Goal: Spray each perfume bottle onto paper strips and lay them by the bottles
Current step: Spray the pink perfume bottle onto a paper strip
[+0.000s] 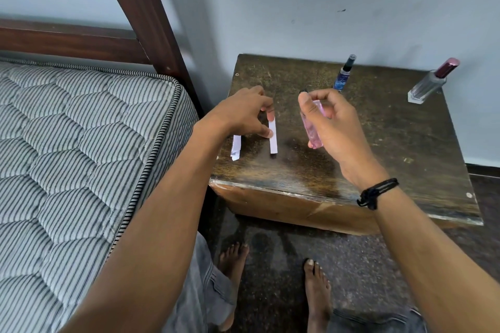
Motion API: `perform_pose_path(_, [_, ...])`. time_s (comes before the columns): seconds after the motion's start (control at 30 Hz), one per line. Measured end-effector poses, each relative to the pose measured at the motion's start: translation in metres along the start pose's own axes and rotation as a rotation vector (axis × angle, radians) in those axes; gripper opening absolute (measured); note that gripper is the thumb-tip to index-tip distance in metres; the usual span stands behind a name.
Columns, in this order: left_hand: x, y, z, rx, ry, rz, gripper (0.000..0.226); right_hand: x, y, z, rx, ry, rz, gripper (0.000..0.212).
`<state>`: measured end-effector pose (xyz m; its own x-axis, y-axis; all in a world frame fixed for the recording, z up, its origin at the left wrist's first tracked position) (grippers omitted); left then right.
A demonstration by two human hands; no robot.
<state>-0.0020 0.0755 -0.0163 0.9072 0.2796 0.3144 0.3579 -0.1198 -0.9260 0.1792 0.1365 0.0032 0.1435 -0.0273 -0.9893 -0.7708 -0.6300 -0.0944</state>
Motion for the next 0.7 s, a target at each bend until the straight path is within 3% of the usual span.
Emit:
perform_pose_path(0.37, [0.008, 0.004, -0.01, -0.129, -0.053, 0.051, 0.068, 0.003, 0.005, -0.001, -0.082, 0.001, 0.006, 0.023])
perform_pose_path(0.7, [0.012, 0.006, -0.009, -0.16, -0.084, 0.077, 0.076, 0.019, 0.007, 0.003, -0.303, -0.111, -0.564, 0.032])
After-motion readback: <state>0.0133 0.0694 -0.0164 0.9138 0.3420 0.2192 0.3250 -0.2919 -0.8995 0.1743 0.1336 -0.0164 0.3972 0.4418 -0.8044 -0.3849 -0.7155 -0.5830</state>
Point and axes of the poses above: each hand's wrist, its own z-axis towards the middle knuckle, its own y-axis out of the palm, x = y × z, the point moved 4 cm from there along z, towards the middle knuckle, and after that the axes turned 4 degrees about z, right-handed, at the moved point
